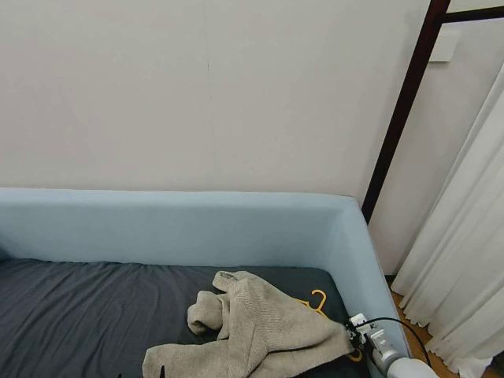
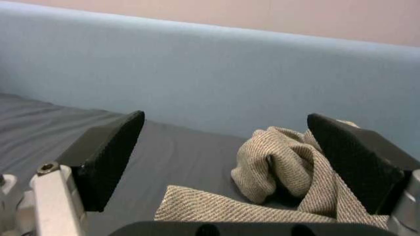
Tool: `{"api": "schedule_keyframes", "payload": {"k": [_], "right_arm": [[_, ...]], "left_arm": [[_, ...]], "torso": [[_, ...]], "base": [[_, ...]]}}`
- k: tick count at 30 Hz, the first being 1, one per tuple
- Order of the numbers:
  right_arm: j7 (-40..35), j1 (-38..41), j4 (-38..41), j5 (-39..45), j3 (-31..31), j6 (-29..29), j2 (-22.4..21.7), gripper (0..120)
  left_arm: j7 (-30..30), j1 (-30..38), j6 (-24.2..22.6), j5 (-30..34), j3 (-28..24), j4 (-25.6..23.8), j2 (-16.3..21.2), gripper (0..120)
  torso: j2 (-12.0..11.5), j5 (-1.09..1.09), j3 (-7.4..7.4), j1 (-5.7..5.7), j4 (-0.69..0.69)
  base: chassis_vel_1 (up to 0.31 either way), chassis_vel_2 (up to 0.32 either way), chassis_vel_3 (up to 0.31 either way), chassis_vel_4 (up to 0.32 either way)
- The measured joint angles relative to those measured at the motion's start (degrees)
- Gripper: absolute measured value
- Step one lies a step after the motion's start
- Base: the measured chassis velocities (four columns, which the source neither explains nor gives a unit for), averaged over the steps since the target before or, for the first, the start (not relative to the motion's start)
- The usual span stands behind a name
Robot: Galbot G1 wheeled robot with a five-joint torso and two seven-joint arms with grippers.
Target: Pick up the clothes from the sofa and hang them on the clothes hanger.
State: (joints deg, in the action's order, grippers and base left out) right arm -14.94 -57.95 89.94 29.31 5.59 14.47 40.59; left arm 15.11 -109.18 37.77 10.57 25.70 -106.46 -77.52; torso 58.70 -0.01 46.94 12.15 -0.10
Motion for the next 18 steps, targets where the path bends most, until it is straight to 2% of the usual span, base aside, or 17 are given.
{"api": "schedule_keyframes", "payload": {"k": [2,3,6,8,11,12,16,18], "right_arm": [[-0.6,-0.2,0.8,0.7,-1.4,0.0,-0.5,46],[-0.6,-0.2,0.8,0.7,-1.4,0.0,-0.5,46],[-1.6,-1.2,7.7,3.7,-2.7,0.3,-1.9,62],[-1.9,-1.1,10.3,4.6,-2.3,0.8,-2.1,65],[-2.4,2.0,16.3,7.5,3.3,2.5,-1.3,80],[-2.4,2.0,16.3,7.5,3.3,2.5,-1.3,80],[-1.3,7.8,16.5,9.2,9.9,2.0,1.4,97],[-0.6,9.4,15.9,9.3,11.4,1.4,2.0,98]], "left_arm": [[0.0,0.1,0.0,0.0,0.0,0.0,0.1,98],[0.0,0.1,0.0,0.0,0.0,0.0,0.1,98],[0.0,0.2,0.0,0.1,0.0,0.2,0.1,98],[0.0,0.1,0.1,0.1,0.0,0.4,0.1,98],[0.0,-0.2,0.8,0.2,0.1,1.4,0.1,98],[0.0,-0.2,0.8,0.2,0.1,1.4,0.1,98],[0.0,-0.6,1.5,0.3,0.6,2.1,0.0,98],[0.0,-0.7,1.6,0.2,0.6,2.2,0.0,98]], "torso": [[0.0,0.0,0.0,0.0,0.0],[0.0,0.0,0.0,0.0,0.0],[0.0,0.0,0.0,0.0,0.0],[0.0,-0.02,-0.01,0.0,0.01],[0.0,0.0,0.0,0.0,0.03],[0.0,0.0,0.0,0.0,0.03],[0.0,0.0,0.0,0.0,0.02],[0.0,0.0,0.0,0.0,0.02]], "base": [[0.0,0.0,0.0,0.0],[0.0,0.0,0.0,0.0],[0.0,0.0,0.0,0.0],[0.0,0.0,0.0,0.0],[0.0,0.0,0.0,0.0],[0.0,0.0,0.0,0.0],[0.0,0.0,0.0,0.0],[0.0,0.0,0.0,0.0]]}}
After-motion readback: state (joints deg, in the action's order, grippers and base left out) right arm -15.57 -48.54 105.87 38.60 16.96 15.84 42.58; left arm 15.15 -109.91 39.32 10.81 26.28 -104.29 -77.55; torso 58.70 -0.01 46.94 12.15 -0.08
